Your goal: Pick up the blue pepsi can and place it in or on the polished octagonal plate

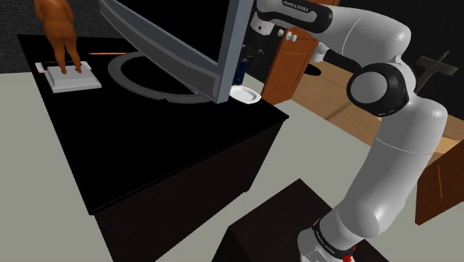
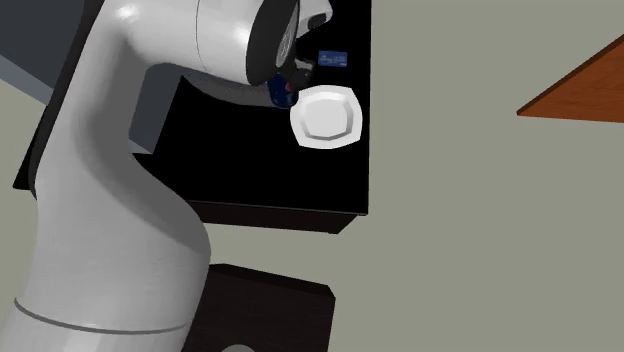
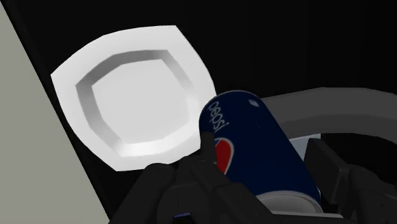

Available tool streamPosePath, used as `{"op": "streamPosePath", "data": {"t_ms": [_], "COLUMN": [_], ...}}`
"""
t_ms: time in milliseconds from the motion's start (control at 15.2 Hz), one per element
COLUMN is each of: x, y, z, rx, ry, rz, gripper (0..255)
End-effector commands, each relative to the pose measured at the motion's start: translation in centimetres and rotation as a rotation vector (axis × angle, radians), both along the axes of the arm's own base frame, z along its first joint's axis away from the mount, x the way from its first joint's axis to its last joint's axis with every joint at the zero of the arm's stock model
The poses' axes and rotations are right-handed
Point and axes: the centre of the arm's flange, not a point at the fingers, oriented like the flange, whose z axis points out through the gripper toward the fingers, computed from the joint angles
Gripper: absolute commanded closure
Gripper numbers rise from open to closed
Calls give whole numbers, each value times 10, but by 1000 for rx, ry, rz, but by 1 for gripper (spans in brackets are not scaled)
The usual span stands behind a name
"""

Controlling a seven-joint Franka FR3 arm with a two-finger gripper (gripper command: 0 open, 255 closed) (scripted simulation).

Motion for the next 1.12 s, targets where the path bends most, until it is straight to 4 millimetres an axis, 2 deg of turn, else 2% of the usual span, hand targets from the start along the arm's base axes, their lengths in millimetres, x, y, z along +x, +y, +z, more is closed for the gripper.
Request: {"op": "streamPosePath", "data": {"t_ms": [0,396,1056], "x": [2,16,16], "y": [-24,-98,-98], "z": [4,14,-39], "rx": [0,0,0], "ry": [-1,-1,-1], "rz": [1,1,1], "gripper": [255,255,255]}}
